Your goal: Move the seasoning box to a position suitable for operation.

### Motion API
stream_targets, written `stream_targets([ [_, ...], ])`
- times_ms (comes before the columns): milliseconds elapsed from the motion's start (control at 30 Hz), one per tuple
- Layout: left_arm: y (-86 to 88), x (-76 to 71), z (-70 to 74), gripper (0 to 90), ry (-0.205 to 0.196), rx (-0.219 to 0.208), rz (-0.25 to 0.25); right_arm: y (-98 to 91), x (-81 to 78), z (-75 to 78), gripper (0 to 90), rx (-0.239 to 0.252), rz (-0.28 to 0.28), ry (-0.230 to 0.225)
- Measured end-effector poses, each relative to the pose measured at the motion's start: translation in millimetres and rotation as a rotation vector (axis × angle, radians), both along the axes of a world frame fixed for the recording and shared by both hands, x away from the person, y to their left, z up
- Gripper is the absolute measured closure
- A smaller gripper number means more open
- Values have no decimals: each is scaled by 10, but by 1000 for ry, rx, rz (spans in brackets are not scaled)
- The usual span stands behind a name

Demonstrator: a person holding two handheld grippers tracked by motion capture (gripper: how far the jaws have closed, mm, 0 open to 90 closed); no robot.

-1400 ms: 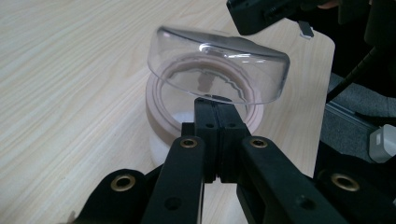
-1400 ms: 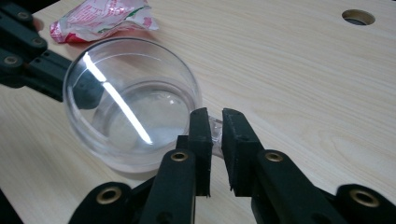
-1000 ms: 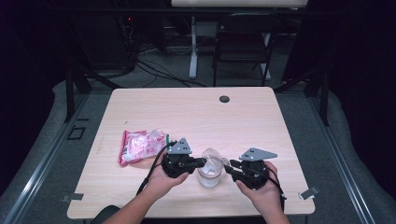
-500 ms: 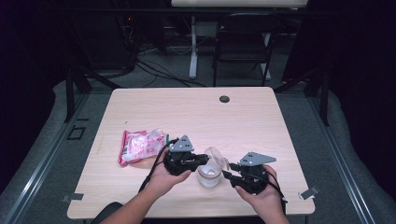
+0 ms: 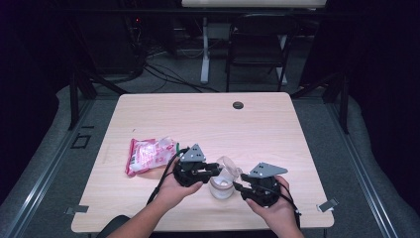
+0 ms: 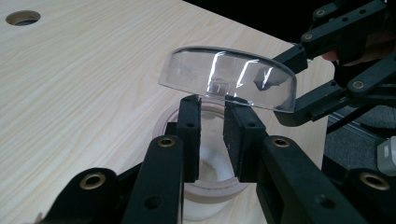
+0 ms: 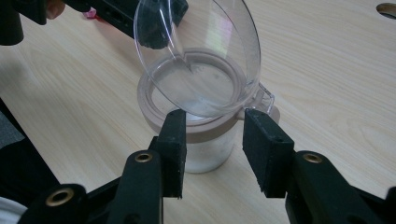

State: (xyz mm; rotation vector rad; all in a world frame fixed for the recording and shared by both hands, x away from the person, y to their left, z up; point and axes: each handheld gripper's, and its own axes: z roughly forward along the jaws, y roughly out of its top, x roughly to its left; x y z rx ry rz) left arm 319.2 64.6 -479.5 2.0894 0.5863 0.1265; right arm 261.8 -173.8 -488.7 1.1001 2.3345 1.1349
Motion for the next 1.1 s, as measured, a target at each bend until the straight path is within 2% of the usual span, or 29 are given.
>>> stream_targets([
  [567, 15, 64, -141, 677, 9, 24, 53, -10, 12, 10, 598, 8, -2, -7],
  [933, -2, 78, -192, 670, 8, 61, 55, -49, 15, 35, 599, 20, -15, -16],
  [1100, -6, 84, -217, 672, 8, 64, 57, -63, 17, 42, 621, 21, -15, -19],
])
